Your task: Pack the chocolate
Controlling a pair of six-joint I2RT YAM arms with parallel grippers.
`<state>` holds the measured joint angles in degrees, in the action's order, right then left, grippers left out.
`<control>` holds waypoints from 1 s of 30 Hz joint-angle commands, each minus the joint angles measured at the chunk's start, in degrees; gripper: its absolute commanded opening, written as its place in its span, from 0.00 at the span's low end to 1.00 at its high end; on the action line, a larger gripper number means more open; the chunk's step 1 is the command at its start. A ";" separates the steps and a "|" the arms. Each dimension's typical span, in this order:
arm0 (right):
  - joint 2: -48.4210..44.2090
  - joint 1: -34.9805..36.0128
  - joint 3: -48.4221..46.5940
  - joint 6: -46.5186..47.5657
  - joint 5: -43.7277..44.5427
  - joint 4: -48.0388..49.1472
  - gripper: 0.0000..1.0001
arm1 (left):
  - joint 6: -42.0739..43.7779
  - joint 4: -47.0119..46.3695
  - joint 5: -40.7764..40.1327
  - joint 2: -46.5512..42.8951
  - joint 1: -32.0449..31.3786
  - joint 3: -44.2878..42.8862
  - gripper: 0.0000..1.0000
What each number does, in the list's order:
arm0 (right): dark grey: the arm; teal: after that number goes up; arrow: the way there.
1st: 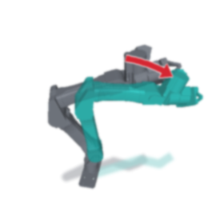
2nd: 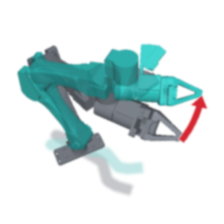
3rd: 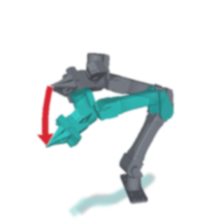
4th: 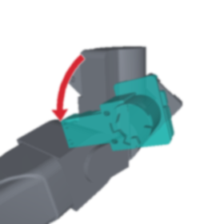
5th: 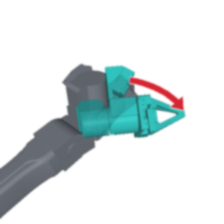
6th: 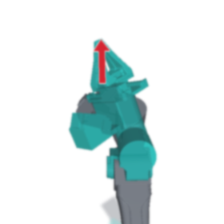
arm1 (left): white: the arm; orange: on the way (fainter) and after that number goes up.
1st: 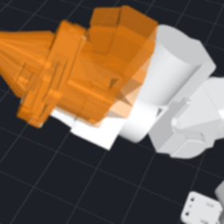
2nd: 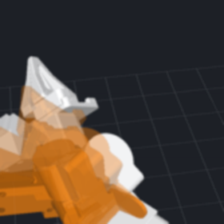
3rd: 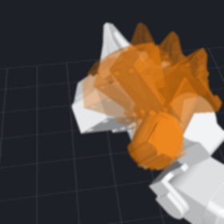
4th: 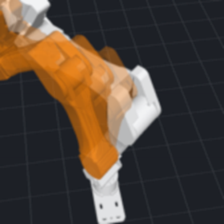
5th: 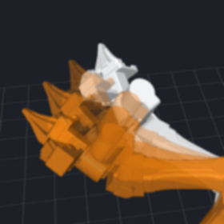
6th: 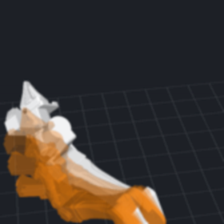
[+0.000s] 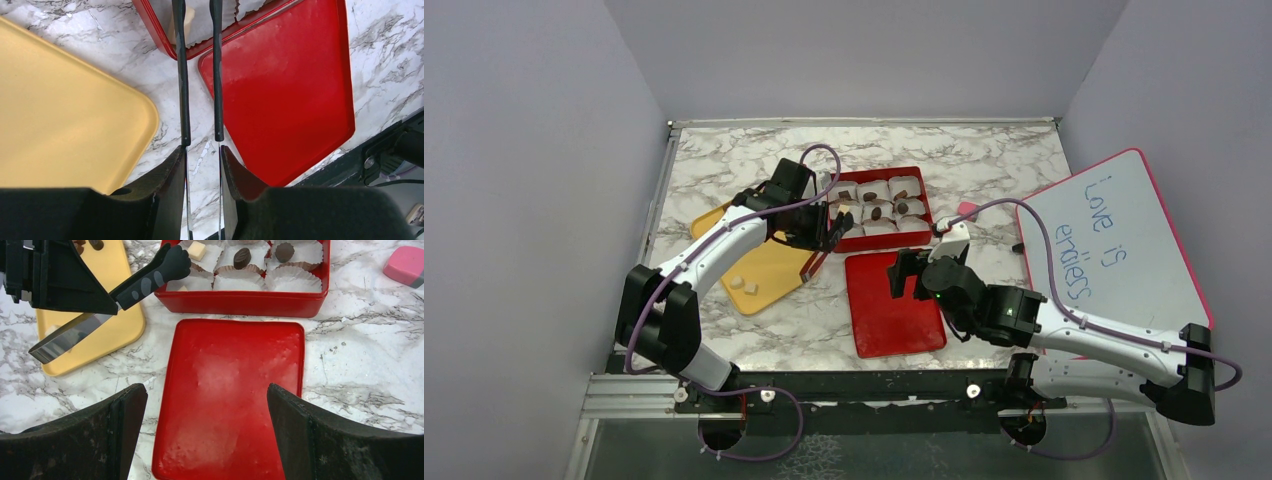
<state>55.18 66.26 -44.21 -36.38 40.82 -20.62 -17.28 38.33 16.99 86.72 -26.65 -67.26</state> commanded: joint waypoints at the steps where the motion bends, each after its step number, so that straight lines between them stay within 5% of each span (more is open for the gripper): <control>1: 0.23 -0.18 -0.46 -0.01 0.04 1.54 0.95 | 0.18 -0.49 -1.88 -0.92 -0.18 -0.59 0.30; 19: 0.06 -0.12 -0.19 -0.18 -0.39 1.56 0.95 | -3.19 2.70 -19.17 -7.65 0.73 -4.55 0.30; 30: 0.29 -0.17 -0.50 0.08 -0.39 1.43 0.95 | -5.27 7.83 -22.12 -10.60 5.81 0.47 0.30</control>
<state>55.24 66.26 -44.21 -36.38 40.80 -20.60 -21.63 43.33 -2.26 78.83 -23.07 -69.10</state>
